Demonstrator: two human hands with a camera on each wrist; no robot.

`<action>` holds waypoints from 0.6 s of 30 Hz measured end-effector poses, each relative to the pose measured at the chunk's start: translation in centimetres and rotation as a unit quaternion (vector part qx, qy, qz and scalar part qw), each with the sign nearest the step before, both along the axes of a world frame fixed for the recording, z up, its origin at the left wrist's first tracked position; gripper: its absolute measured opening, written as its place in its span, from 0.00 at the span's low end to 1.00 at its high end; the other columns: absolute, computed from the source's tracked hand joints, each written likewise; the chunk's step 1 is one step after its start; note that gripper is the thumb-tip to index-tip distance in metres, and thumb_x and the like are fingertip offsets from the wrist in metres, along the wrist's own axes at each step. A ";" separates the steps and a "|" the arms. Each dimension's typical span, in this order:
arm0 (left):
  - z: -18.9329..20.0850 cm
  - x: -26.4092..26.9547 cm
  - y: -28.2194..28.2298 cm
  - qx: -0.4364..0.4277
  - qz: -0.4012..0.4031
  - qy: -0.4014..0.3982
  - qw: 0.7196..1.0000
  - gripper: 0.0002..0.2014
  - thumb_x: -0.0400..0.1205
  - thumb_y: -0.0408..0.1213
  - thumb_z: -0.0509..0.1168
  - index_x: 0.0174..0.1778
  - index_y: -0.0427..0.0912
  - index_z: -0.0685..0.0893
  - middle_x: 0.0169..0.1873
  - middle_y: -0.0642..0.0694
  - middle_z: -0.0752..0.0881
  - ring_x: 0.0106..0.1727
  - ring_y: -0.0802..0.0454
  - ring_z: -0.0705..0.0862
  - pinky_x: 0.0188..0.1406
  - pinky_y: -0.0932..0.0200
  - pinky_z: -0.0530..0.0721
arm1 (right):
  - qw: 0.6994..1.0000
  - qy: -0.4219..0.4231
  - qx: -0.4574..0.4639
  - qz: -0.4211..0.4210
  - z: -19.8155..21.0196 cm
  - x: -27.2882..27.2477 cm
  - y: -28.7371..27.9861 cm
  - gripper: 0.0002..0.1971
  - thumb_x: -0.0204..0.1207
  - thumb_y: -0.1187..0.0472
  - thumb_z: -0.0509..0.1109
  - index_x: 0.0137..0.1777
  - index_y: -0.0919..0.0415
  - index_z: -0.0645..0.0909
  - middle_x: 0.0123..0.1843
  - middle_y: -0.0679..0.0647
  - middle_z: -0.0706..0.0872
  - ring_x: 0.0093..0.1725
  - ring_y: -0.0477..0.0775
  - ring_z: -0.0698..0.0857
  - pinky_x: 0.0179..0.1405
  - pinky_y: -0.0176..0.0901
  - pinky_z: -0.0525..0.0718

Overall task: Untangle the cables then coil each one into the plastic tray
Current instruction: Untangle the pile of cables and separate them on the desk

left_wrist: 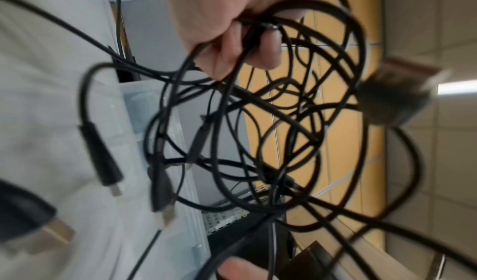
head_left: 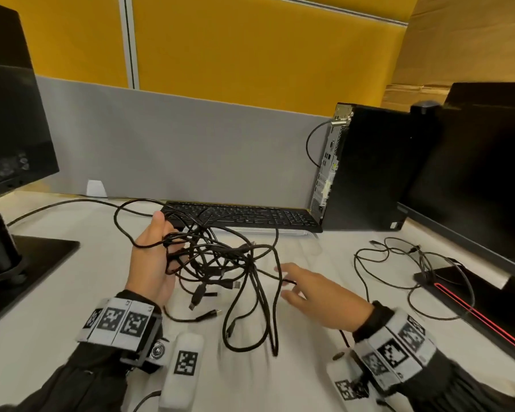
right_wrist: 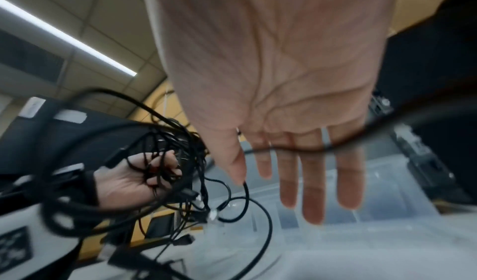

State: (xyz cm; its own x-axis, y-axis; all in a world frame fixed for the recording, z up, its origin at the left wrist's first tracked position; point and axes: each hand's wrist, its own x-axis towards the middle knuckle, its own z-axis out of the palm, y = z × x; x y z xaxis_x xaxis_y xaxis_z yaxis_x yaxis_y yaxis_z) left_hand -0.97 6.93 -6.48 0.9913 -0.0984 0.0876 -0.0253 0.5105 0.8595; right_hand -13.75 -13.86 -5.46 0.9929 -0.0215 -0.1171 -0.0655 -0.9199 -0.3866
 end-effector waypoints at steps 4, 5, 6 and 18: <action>0.3 -0.3 0.5 -0.067 -0.040 -0.007 0.997 0.15 0.84 0.51 0.57 0.34 0.50 0.72 0.26 0.54 0.69 0.27 0.60 0.71 0.26 0.65 0.74 | 0.972 0.007 0.234 0.030 1.4 0.8 0.8 0.11 0.85 0.61 0.58 0.61 0.52 0.79 0.39 0.48 0.82 0.34 0.41 0.79 0.37 0.36 0.81; 0.4 -0.3 0.7 -0.070 -0.049 -0.014 0.996 0.15 0.83 0.52 0.58 0.33 0.50 0.72 0.27 0.54 0.69 0.29 0.60 0.70 0.26 0.65 0.72 | 0.962 0.003 0.272 0.038 1.9 0.5 0.9 0.10 0.84 0.60 0.59 0.55 0.52 0.82 0.31 0.45 0.75 0.28 0.40 0.72 0.29 0.32 0.75; 0.5 -0.2 0.9 -0.070 -0.057 -0.024 0.996 0.17 0.83 0.52 0.58 0.31 0.50 0.71 0.26 0.54 0.70 0.28 0.59 0.69 0.25 0.65 0.70 | 0.955 -0.005 0.293 0.045 2.4 0.1 1.0 0.10 0.83 0.58 0.60 0.52 0.52 0.84 0.27 0.42 0.70 0.25 0.40 0.67 0.26 0.31 0.69; 1.9 -0.7 1.4 -0.104 -0.113 -0.111 0.982 0.27 0.81 0.53 0.52 0.14 0.49 0.63 0.14 0.52 0.63 0.21 0.55 0.61 0.30 0.64 0.74 | 0.884 -0.302 0.344 -0.093 4.4 -1.8 -0.3 0.13 0.83 0.57 0.60 0.39 0.60 0.78 0.20 0.42 0.65 0.20 0.43 0.61 0.19 0.32 0.61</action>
